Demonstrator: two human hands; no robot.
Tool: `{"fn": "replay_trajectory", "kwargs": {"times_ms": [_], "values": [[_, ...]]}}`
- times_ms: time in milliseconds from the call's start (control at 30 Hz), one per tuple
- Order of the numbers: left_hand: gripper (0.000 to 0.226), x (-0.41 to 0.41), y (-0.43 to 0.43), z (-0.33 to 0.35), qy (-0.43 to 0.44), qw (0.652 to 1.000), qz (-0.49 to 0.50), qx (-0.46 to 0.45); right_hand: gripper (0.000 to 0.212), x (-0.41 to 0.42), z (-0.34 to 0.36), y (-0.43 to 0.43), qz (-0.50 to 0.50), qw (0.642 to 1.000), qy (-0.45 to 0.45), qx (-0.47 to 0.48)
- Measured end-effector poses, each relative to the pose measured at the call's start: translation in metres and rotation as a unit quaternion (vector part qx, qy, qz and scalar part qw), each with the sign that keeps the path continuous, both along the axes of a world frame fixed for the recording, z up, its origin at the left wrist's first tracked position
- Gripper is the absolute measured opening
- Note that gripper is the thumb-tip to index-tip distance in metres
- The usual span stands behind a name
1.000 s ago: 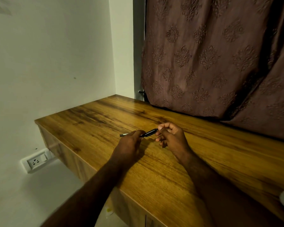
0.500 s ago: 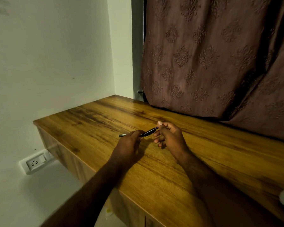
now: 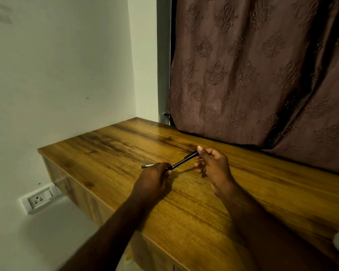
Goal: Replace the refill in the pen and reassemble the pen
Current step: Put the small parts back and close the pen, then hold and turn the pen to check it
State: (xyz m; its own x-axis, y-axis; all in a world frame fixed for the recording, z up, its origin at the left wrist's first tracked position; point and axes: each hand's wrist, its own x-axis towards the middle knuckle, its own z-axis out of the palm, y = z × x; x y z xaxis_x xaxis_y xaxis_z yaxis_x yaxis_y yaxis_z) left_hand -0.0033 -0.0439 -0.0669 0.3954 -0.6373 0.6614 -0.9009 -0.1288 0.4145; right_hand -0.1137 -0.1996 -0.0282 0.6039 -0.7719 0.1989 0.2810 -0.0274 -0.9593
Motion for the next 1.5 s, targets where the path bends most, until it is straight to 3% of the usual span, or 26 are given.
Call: {"fn": "replay_trajectory", "kwargs": {"times_ms": [167, 267, 433, 500, 600, 667, 867, 1000, 1167, 1500], "values": [[0.032, -0.005, 0.003, 0.002, 0.005, 1.0, 0.0, 0.007, 0.018, 0.005, 0.005, 0.009, -0.008, 0.999, -0.031, 0.014], [0.017, -0.014, 0.005, 0.006, 0.079, 0.997, -0.004, -0.025, 0.023, 0.005, 0.013, 0.016, 0.004, 0.999, -0.04, 0.018], [0.015, -0.036, 0.004, 0.008, 0.209, 0.972, -0.017, -0.107, 0.045, 0.009, 0.034, 0.044, 0.166, 0.982, -0.059, 0.069], [0.009, -0.043, 0.002, 0.013, 0.325, 0.933, -0.037, -0.152, 0.045, 0.016, 0.041, 0.051, 0.171, 0.979, -0.073, 0.079], [0.02, -0.048, -0.001, 0.018, 0.504, 0.841, -0.083, -0.176, 0.046, 0.026, 0.052, 0.052, 0.133, 0.979, -0.102, 0.117], [0.023, -0.048, -0.001, 0.017, 0.556, 0.804, -0.109, -0.181, 0.05, 0.029, 0.056, 0.048, 0.122, 0.973, -0.123, 0.156], [0.019, -0.042, 0.003, 0.017, 0.596, 0.772, -0.119, -0.184, 0.055, 0.041, 0.052, 0.05, 0.15, 0.953, -0.136, 0.224], [0.029, -0.043, 0.004, 0.019, 0.586, 0.789, -0.108, -0.15, 0.06, 0.041, 0.052, 0.046, 0.206, 0.946, -0.133, 0.211], [0.03, -0.043, 0.001, 0.022, 0.589, 0.779, -0.101, -0.189, 0.063, 0.044, 0.059, 0.039, 0.178, 0.938, -0.183, 0.233], [0.077, -0.027, 0.001, 0.017, 0.621, 0.755, -0.09, -0.19, 0.056, 0.042, 0.059, 0.037, 0.106, 0.936, -0.214, 0.259]]}}
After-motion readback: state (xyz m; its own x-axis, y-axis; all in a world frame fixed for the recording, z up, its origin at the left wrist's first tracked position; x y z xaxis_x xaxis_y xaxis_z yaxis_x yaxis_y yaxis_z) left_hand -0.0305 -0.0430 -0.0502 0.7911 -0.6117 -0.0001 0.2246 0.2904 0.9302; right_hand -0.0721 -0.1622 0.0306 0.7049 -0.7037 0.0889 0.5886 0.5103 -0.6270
